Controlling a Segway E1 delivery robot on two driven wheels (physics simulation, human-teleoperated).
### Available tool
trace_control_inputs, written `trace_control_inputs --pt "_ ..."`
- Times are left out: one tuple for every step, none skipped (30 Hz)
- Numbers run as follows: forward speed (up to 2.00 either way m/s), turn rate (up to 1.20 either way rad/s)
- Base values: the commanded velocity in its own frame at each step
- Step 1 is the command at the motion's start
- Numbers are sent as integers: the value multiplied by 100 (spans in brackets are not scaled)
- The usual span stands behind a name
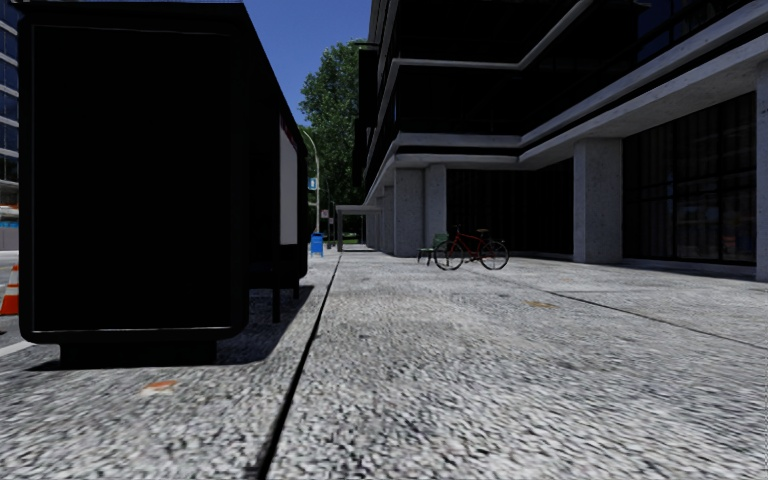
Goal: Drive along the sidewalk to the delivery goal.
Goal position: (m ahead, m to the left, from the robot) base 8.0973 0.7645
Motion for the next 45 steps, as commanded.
trace_control_inputs --pt "200 0" --pt "200 0" --pt "200 0" --pt "200 0" --pt "200 0" --pt "200 0" --pt "200 0" --pt "200 0" --pt "200 0" --pt "200 1" --pt "200 4" --pt "200 4" --pt "200 5" --pt "200 6" --pt "200 8" --pt "200 11" --pt "200 19" --pt "200 22" --pt "200 22" --pt "200 22" --pt "200 23" --pt "200 24" --pt "200 25" --pt "200 26" --pt "200 26" --pt "200 26" --pt "200 26" --pt "200 26" --pt "200 17" --pt "200 3" --pt "200 0" --pt "200 0" --pt "200 0" --pt "200 0" --pt "200 0" --pt "200 0" --pt "200 0" --pt "200 0" --pt "200 0" --pt "200 0" --pt "200 0" --pt "200 0" --pt "200 0" --pt "200 0" --pt "200 0"
